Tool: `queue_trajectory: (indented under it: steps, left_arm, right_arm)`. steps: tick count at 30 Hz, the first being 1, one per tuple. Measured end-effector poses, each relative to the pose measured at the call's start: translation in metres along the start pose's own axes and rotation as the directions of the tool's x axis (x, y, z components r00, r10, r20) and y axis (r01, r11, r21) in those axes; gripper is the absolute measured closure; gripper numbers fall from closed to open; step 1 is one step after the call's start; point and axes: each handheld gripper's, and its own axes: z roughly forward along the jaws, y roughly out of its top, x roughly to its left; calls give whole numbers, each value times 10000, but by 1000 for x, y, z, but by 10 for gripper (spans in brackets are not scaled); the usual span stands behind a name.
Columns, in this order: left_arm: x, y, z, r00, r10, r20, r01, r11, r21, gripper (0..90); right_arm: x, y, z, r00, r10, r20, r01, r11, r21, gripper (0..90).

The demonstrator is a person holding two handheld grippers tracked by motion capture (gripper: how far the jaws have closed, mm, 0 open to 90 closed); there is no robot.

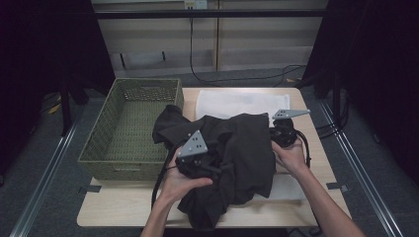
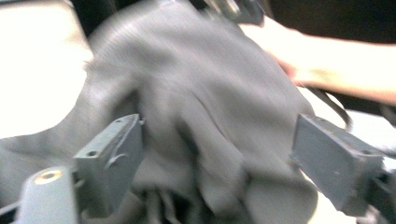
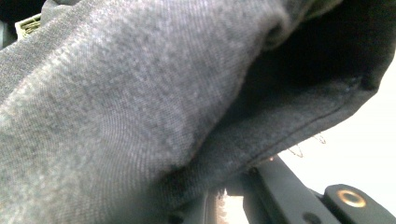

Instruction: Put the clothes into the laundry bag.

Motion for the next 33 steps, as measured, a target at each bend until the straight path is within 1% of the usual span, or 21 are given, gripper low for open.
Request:
queue_trajectory:
  steps: [1, 3, 4, 6, 8, 11, 13, 15, 19, 21, 22, 23, 24, 25, 27, 28, 29, 30, 31, 32, 33]
  left_arm:
    - [5, 3, 3, 10000, -53, -35, 53, 9999, -156, 129]
    - [18, 7, 15, 9989, -459, -18, 459, 9989, 89, 100]
    - [24, 7, 23, 9981, -614, -55, 614, 9981, -80, 69]
    - [30, 4, 37, 9974, -720, -37, 720, 9971, 244, 54]
    - [32, 0, 49, 9959, -879, 223, 872, 9957, 329, 23]
    - [31, -10, 70, 9975, -662, 251, 624, 9898, 1279, 8]
    - [27, -17, 78, 9965, -788, 290, 724, 9813, 1781, 72]
    - [26, -21, 81, 9949, -851, 548, 743, 9816, 1756, 259]
    - [23, -30, 91, 9982, -522, 311, 415, 9600, 2771, 644]
    - [21, -36, 97, 9984, -437, 350, 308, 9503, 3097, 731]
    - [19, -40, 99, 9985, -312, 442, 162, 9517, 3065, 750]
    - [17, -41, 100, 9990, -149, 429, -6, 9409, 3386, 760]
    - [15, -43, 102, 9986, -125, 505, -46, 9459, 3244, 765]
    - [14, -44, 103, 9988, -30, 487, -139, 9394, 3426, 771]
    - [7, -46, 109, 9981, 573, 236, -619, 9168, 3945, 780]
    - [5, -46, 111, 9964, 769, 352, -846, 8998, 4281, 781]
    - [4, -47, 114, 9972, 684, 314, -753, 9003, 4287, 782]
    - [6, -47, 115, 9972, 626, 413, -744, 8923, 4452, 783]
    - [7, -46, 115, 9949, 878, 489, -1004, 8752, 4732, 785]
    - [6, -48, 118, 9963, 734, 446, -857, 8839, 4598, 785]
    - [6, -48, 118, 9965, 724, 412, -832, 8831, 4617, 785]
  right_arm:
    - [0, 0, 0, 10000, -1, 13, 1, 10000, -2, 888]
    - [1, 0, 0, 10000, -31, 20, 31, 10000, -2, 888]
    - [1, 0, 0, 10000, -34, 6, 34, 10000, -6, 887]
    - [2, 1, 0, 10000, -32, -22, 32, 10000, -20, 888]
    - [2, 1, 0, 10000, -51, -32, 51, 10000, -18, 888]
    - [2, 1, 0, 10000, -76, -15, 76, 10000, -9, 888]
    - [3, 1, 0, 9999, -125, 15, 125, 9999, 32, 888]
    - [3, 1, 1, 9999, -142, 21, 142, 9999, 73, 888]
    - [5, 0, 4, 9996, -270, 55, 268, 9994, 240, 888]
    - [7, 0, 6, 9995, -313, 75, 310, 9990, 335, 888]
    - [7, 0, 7, 9994, -353, 71, 350, 9988, 343, 888]
    - [8, 0, 7, 9993, -376, 65, 373, 9987, 347, 888]
    - [8, 1, 7, 9993, -364, 55, 362, 9988, 337, 888]
    - [8, 2, 6, 9994, -356, 47, 355, 9990, 277, 888]
    - [9, 4, 4, 9993, -374, 50, 373, 9991, 215, 888]
    - [11, 6, 3, 9992, -408, 32, 408, 9990, 157, 887]
    - [14, 8, 1, 9988, -494, 19, 494, 9987, 77, 888]
    - [18, 11, 0, 9983, -575, 9, 575, 9983, 3, 888]
    - [23, 14, -2, 9975, -702, -20, 702, 9975, -92, 888]
    - [26, 16, -3, 9967, -815, 7, 815, 9966, -98, 889]
    - [31, 19, -4, 9958, -910, 43, 911, 9958, -58, 889]
